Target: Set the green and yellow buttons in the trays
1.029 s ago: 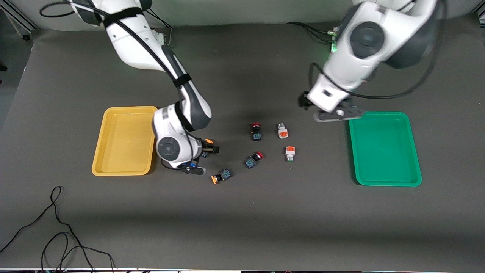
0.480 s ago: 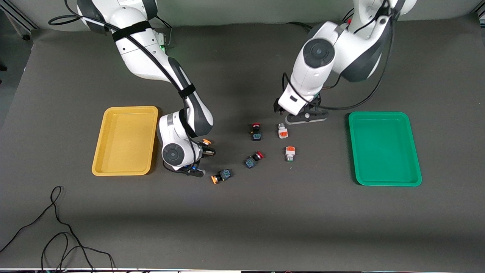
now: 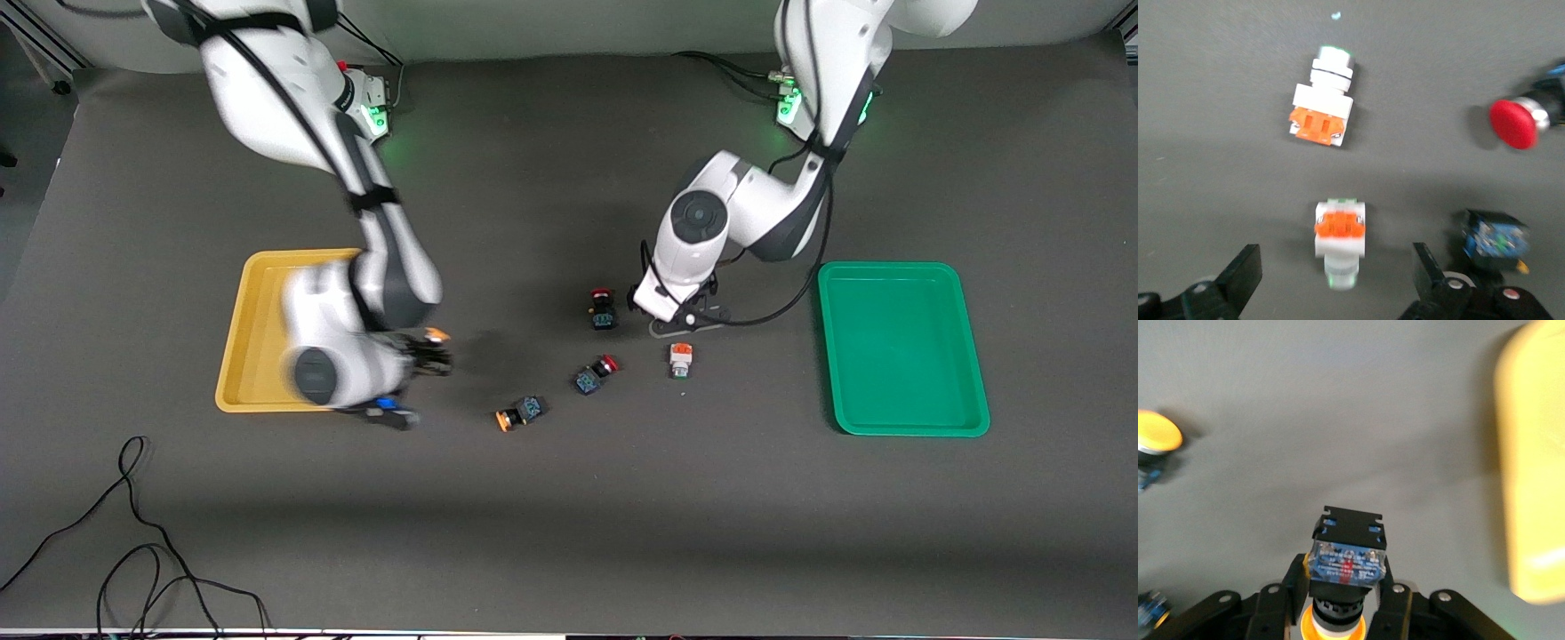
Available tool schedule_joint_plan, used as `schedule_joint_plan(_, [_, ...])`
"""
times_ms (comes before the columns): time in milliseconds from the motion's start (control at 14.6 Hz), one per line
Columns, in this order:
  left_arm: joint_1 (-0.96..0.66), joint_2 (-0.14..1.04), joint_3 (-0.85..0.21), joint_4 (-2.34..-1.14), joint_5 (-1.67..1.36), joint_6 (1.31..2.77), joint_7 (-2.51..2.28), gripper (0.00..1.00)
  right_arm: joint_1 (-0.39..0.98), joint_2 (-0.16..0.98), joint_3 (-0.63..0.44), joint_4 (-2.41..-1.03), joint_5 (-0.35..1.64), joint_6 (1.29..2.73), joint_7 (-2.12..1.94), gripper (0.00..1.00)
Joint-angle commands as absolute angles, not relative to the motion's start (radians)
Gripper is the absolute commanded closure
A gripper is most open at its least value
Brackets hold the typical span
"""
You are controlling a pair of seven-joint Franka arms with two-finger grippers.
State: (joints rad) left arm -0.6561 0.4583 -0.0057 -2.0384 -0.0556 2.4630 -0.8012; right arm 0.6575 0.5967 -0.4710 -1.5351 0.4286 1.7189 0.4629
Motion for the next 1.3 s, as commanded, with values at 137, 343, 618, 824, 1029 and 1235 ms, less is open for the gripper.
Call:
schedule_joint_plan(137, [-0.675,0.514,0.009,-2.034,-0.009,2.531,-0.825,0.12,0.655,0.476,-0.655,-1.603,0.393,1.58,0.257,1.0])
schedule_joint_plan(343, [-0.673,0.508,0.009,-2.033,-0.009,2.519,-0.83,0.68,0.649,0.488,-0.719,-1.762,0.394,1.658,0.058,1.0])
schedule_joint_plan(618, [-0.667,0.485,0.009,-2.023,-0.011,2.475,-0.833,0.78,0.592,0.544,-0.724,-1.92,0.406,1.868,-0.136,1.0])
schedule_joint_plan(824, [-0.641,0.405,0.009,-1.987,-0.029,2.366,-0.828,0.78,0.588,0.593,-0.723,-1.933,0.408,1.897,-0.198,1.0])
schedule_joint_plan(1029, [-0.606,0.319,0.009,-1.902,-0.077,2.177,-0.807,0.8,0.587,0.638,-0.721,-1.931,0.41,1.924,-0.202,0.1])
schedule_joint_plan(1235, [-0.5,0.218,0.011,-1.878,-0.132,2.021,-0.674,0.82,0.589,0.626,-0.723,-1.927,0.41,1.921,-0.198,0.0])
